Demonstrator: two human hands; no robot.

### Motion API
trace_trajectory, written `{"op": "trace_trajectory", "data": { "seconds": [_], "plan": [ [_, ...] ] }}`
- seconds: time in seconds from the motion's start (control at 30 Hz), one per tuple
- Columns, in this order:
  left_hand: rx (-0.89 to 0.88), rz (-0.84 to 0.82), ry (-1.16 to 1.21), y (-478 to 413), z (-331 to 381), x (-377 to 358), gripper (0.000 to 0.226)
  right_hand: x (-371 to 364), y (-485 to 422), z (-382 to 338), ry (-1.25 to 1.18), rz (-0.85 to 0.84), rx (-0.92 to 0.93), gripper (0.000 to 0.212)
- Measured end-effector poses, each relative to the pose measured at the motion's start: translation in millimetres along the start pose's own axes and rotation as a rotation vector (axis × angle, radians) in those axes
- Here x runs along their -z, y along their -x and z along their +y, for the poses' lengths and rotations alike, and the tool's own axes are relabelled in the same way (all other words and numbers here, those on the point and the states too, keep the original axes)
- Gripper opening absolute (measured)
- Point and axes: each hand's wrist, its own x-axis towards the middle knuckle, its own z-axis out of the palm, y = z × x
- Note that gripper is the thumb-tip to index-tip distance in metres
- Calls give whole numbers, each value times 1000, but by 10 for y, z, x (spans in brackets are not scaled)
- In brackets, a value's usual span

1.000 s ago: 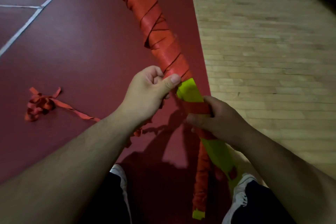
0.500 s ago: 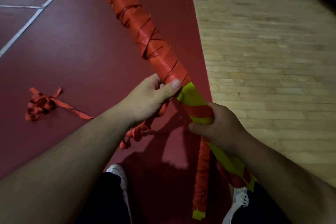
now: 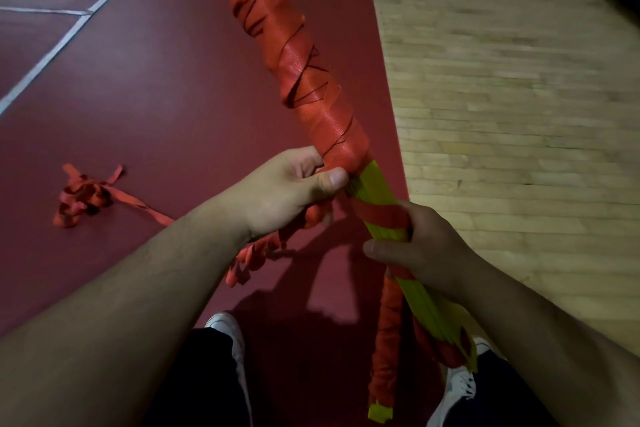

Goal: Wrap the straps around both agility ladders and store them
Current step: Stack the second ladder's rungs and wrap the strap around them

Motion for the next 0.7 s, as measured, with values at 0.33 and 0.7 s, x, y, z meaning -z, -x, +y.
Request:
{"op": "trace_trajectory", "data": {
  "seconds": [0.33,0.7],
  "plan": [
    [1,26,54,17,40,-49,6,25,1,-5,-20,-7,-17,32],
    [73,164,-47,-46,-57,-68,31,35,0,32,-6,32,-65,27]
  ]
}}
